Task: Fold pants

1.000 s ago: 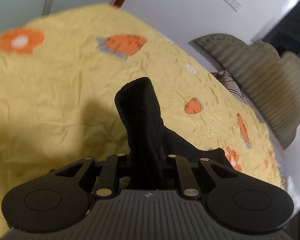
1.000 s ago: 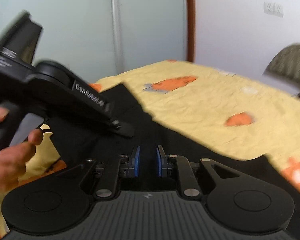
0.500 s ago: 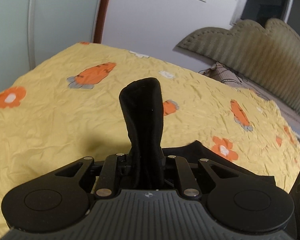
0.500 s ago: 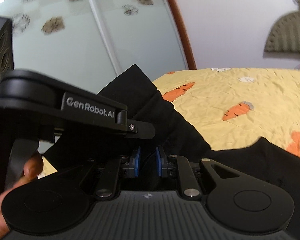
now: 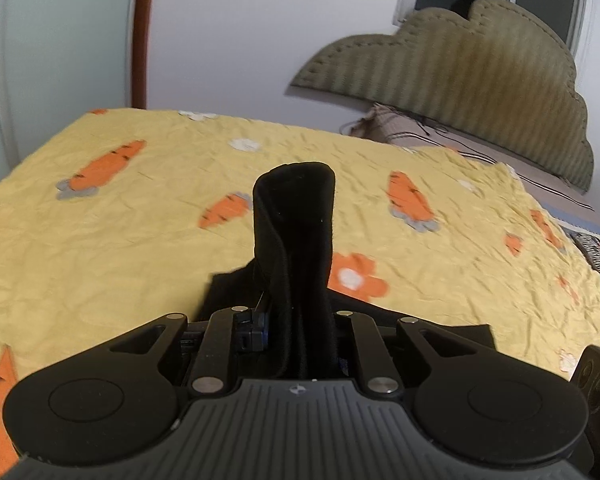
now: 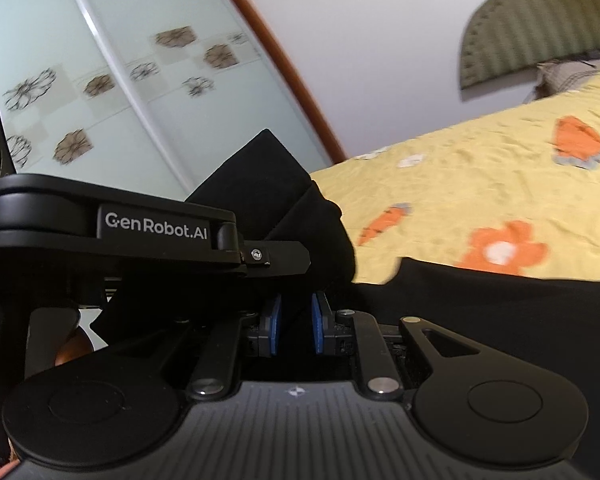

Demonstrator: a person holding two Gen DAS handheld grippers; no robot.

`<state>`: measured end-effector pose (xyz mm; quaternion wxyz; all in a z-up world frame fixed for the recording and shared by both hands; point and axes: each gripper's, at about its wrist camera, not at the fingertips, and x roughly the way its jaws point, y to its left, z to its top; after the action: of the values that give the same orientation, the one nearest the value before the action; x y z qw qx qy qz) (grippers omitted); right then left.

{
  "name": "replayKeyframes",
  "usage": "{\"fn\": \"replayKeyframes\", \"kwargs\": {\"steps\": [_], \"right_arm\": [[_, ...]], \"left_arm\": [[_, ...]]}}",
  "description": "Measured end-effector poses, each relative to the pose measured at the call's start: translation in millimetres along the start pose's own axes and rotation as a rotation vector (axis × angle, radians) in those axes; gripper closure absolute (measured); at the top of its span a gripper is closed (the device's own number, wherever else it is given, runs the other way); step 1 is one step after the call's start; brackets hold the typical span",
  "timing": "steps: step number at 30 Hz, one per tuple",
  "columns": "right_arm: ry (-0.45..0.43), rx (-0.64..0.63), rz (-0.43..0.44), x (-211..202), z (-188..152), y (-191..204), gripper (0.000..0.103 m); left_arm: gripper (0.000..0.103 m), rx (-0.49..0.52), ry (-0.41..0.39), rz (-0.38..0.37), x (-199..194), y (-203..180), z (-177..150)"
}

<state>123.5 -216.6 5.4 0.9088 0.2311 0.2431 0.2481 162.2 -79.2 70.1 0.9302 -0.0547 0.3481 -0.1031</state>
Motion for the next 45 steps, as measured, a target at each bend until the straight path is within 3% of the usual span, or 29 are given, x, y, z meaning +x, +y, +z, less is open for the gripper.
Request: {"fn": "replayKeyframes", "kwargs": {"steps": [8,28,31,33,36,38,40,42,45], "right_arm": [[-0.025,0.152,-0.062,-31.4,-15.6,-51.0,0.087],[-0.076,0.284,-0.347,-105.9,-30.0,-136.1,0.087],[-0.088,0.297,-0.381,-114.9,-31.5,-143.7,0.087],[-0.096,0.278,-0.426,-126.2,-33.6,-148.9,0.087],[-0.108,0.233,-0.517,-149.2,-38.1,-154.7,0.087],[-0.122,0.2,-0.643,-164.5,-39.6,-154.9,0.087],[-0.155,0.188,-0.716,-178.7,-39.0,-154.4,0.087],[-0.18,0.178,-0.698,-185.9,-34.0,-150.8,0.087],[-0.168,0.124,-0.616,-175.5,-22.4,-140.6,0.087]], "left_arm": [[0.085,0.001,0.064,-0.061,28.1,-43.0,-19.2],[0.083,0.089,0.195,-0.194,87.4,-159.1,-55.7],[0.066,0.092,0.224,-0.207,97.2,-165.9,-61.0],[0.049,0.07,0.259,-0.261,102.2,-166.5,-62.7],[0.041,0.065,0.278,-0.346,94.6,-167.5,-61.8],[0.039,0.092,0.259,-0.388,83.1,-166.1,-57.5],[0.033,0.098,0.213,-0.402,70.0,-154.2,-49.8],[0.022,0.079,0.15,-0.344,59.7,-135.2,-40.3],[0.018,0.083,0.074,-0.169,55.0,-101.9,-27.2]]}}
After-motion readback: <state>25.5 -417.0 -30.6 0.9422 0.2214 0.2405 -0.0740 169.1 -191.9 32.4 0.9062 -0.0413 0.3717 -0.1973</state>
